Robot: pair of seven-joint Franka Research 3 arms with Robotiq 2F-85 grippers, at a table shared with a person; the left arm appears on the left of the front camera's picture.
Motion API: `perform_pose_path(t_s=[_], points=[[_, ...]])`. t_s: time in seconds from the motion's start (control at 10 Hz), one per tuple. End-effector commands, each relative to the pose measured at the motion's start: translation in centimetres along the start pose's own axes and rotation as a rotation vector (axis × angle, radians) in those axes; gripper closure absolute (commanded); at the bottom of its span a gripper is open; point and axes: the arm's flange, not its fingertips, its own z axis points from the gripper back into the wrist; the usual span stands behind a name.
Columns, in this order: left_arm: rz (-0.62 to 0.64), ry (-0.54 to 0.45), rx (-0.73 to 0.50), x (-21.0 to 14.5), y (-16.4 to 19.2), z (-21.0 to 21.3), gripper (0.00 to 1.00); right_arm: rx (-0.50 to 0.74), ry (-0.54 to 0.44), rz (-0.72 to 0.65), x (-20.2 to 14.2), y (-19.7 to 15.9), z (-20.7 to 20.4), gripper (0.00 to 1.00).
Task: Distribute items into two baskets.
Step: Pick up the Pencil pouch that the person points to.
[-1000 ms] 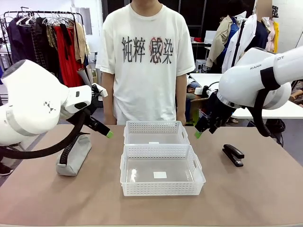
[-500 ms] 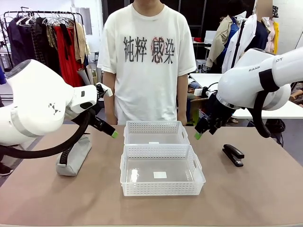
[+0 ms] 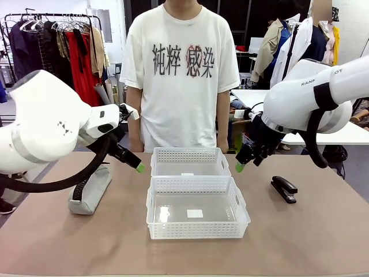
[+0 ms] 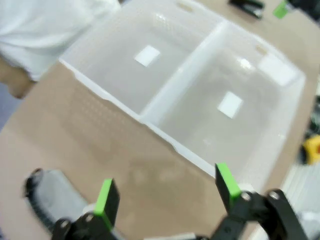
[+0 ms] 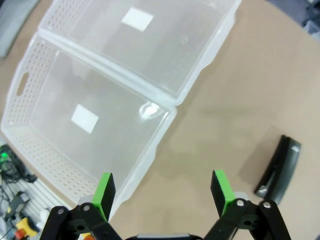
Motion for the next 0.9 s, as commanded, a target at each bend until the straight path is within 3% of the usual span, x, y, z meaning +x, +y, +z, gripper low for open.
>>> perform_pose_path(t_s=[0.0, 0.2, 0.4, 0.6, 0.8], points=[[-0.010, 0.093, -0.173, 1.5, 0.8, 1.2, 0.00, 0.104, 0.095, -0.009, 1.8, 0.8, 0.7, 0.00], [0.004, 0.156, -0.244, 2.9, 1.1, 2.0, 0.00, 0.186, 0.161, -0.040, 3.2, 1.3, 1.4, 0.00], [0.163, 0.154, -0.407, 5.0, 1.8, 2.8, 0.00, 0.317, 0.175, -0.112, 4.6, 1.7, 2.4, 0.00], [0.307, 0.059, -0.609, 6.3, 2.5, 2.8, 0.00, 0.449, 0.152, -0.251, 5.7, 1.3, 3.6, 0.00], [0.426, -0.028, -0.675, 6.6, 3.2, 2.8, 0.00, 0.574, 0.094, -0.416, 6.5, -0.3, 4.8, 0.00]])
